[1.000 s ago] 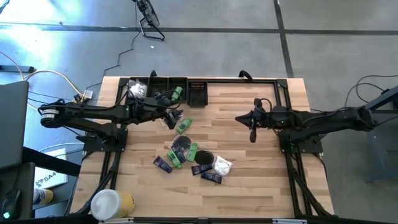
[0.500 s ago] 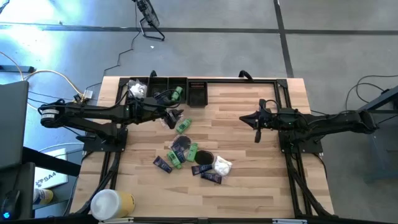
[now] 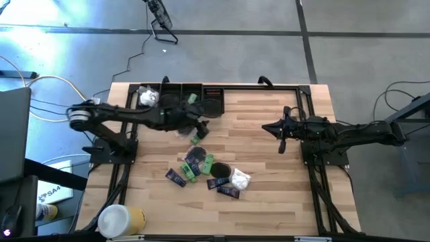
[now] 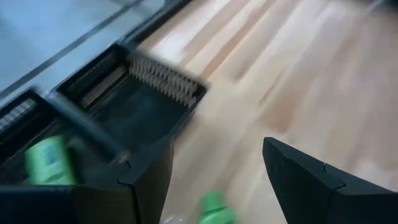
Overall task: Pick & Place Travel size toiletries
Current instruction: Put the shampoo into the middle right black bin
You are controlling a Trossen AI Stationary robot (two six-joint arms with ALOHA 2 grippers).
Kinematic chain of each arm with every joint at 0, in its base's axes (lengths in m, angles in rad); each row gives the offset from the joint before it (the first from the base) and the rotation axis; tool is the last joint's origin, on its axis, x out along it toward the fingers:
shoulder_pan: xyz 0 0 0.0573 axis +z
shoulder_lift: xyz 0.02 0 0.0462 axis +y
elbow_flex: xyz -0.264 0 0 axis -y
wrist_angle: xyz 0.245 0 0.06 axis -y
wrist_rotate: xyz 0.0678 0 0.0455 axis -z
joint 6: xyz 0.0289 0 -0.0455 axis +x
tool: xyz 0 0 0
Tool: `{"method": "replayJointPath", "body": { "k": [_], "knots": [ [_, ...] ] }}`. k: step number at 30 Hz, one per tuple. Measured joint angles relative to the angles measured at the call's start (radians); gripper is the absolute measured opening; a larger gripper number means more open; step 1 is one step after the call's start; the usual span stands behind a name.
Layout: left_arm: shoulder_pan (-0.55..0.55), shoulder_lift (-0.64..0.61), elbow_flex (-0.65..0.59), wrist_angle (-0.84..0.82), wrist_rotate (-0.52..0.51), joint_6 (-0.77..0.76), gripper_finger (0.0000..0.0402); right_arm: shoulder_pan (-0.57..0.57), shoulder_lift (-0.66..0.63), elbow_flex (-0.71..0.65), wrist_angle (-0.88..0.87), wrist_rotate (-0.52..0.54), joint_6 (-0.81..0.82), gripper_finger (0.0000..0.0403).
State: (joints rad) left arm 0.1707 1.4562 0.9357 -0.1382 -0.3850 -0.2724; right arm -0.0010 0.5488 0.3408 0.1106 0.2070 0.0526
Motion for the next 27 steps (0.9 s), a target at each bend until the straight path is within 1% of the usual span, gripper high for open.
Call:
{"method": "replayJointPath", "body": {
  "k": [2,5,8,10,12,14,19,21,27],
  "knots": [
    [0.0,0.061,0.084,-0.121,-0.046,-0.024,0.0241,0.0,0.0,0.0,-0.004,0.0,0.002,0.0004],
    [0.001,0.139,0.189,-0.262,-0.071,-0.055,0.0241,0.0,0.0,0.0,-0.01,0.0,0.003,0.0004],
    [0.0,0.205,0.266,-0.322,-0.06,-0.09,0.0241,0.0,0.0,0.0,-0.021,0.0,0.003,0.0004],
    [0.0,0.235,0.296,-0.342,-0.041,-0.119,0.0241,0.0,0.0,0.0,-0.029,0.0,0.003,0.0004],
    [0.006,0.265,0.317,-0.346,-0.037,-0.136,0.0241,0.0,0.0,0.0,-0.033,0.0,0.003,0.0004],
    [0.013,0.286,0.327,-0.375,-0.011,-0.162,0.0241,0.0,0.0,0.0,-0.044,0.0,0.003,0.0004],
    [0.041,0.309,0.331,-0.44,0.044,-0.232,0.0241,0.0,0.0,0.0,-0.048,0.0,0.004,0.0004],
    [0.042,0.309,0.33,-0.456,0.063,-0.239,0.0241,0.0,0.0,0.0,-0.048,0.0,0.004,0.0004],
    [0.038,0.308,0.332,-0.444,0.071,-0.231,0.0241,0.0,0.0,0.0,-0.049,0.0,0.004,0.0004]
  ]
}}
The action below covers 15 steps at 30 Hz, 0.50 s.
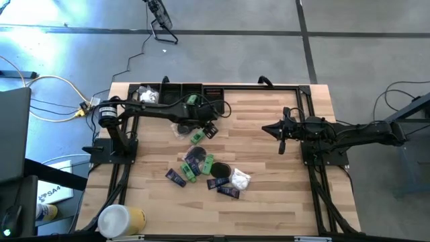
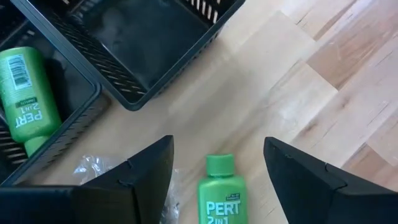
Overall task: Pick & Place Travel size toiletries
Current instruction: Put the shampoo into the middle right black bin
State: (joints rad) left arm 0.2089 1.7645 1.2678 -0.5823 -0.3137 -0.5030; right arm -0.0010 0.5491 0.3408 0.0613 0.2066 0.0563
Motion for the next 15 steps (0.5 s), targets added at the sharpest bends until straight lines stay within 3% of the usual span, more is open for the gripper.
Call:
{"method": "replayJointPath", "body": {
  "k": [15],
  "knots": [
    [-0.007,0.046,-0.001,0.01,0.051,-0.026,0.0241,0.0,0.0,0.0,-0.005,0.0,0.0,0.0004]
  ]
}}
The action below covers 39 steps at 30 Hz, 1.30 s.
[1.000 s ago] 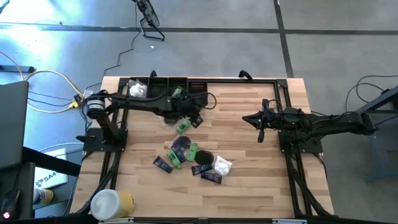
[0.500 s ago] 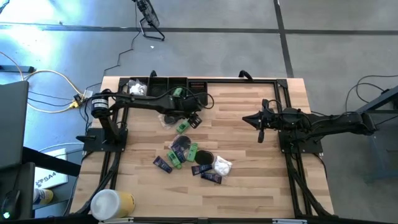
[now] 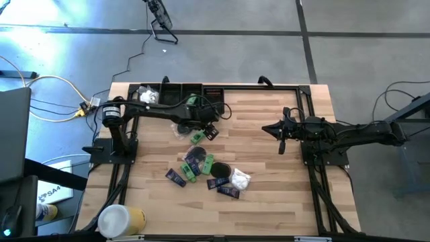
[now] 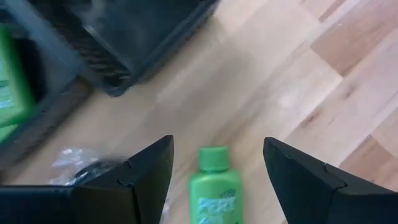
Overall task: Pick & Place Travel size toiletries
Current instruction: Put the shampoo into the middle right black bin
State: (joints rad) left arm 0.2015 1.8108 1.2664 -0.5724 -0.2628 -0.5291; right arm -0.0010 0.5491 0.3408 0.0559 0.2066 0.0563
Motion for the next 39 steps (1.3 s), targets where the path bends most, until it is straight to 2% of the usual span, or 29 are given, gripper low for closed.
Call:
{"method": "replayJointPath", "body": {
  "k": [9,17,39],
  "knots": [
    [-0.013,0.071,0.0,0.0,0.029,-0.003,0.0241,0.0,0.0,0.0,-0.008,0.001,0.0,0.0004],
    [-0.012,0.073,0.0,0.0,0.0,0.024,0.0241,0.0,0.0,0.0,-0.008,0.001,0.0,0.0004],
    [-0.011,0.096,0.0,0.023,0.012,0.034,0.0241,0.0,0.0,0.0,-0.008,0.003,0.0,0.0004]
  ]
}}
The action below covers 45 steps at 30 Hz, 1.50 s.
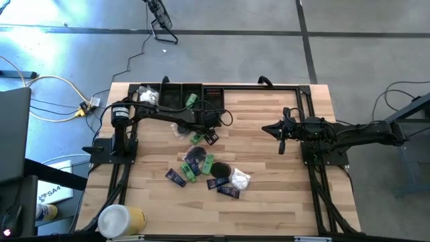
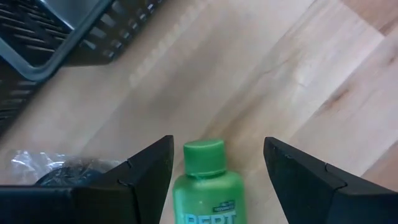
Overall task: Pick & Place Travel size toiletries
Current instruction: Put the shampoo into the middle right black bin
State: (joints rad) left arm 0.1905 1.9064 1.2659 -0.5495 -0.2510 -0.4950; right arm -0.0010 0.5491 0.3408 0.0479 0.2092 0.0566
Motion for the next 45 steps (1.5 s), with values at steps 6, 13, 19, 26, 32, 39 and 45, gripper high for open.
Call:
{"method": "replayJointPath", "body": {
  "k": [6,13,19,26,32,39,45],
  "knots": [
    [0.0,0.001,0.0,0.0,0.009,0.0,0.0241,0.0,0.0,0.0,0.0,-0.001,0.0,0.0004],
    [0.015,0.028,0.002,0.011,0.014,0.013,0.0241,0.0,0.0,0.0,-0.009,-0.002,0.001,0.0004],
    [0.013,0.028,0.0,0.014,0.028,0.019,0.0241,0.0,0.0,0.0,-0.016,-0.002,0.004,0.0004],
    [0.013,0.028,0.0,0.013,0.028,0.019,0.0241,0.0,0.0,0.0,-0.016,0.0,0.004,0.0004],
    [0.013,0.028,0.0,0.013,0.028,0.019,0.0208,0.0,0.0,0.0,-0.015,0.0,0.004,0.0004],
    [0.013,0.028,0.0,0.017,0.027,0.019,0.0134,0.0,0.0,0.0,-0.015,0.0,0.004,0.0004],
    [0.013,0.028,0.0,0.017,0.027,0.018,0.01,0.0,0.0,0.0,-0.015,0.0,0.003,0.0004]
  ]
}}
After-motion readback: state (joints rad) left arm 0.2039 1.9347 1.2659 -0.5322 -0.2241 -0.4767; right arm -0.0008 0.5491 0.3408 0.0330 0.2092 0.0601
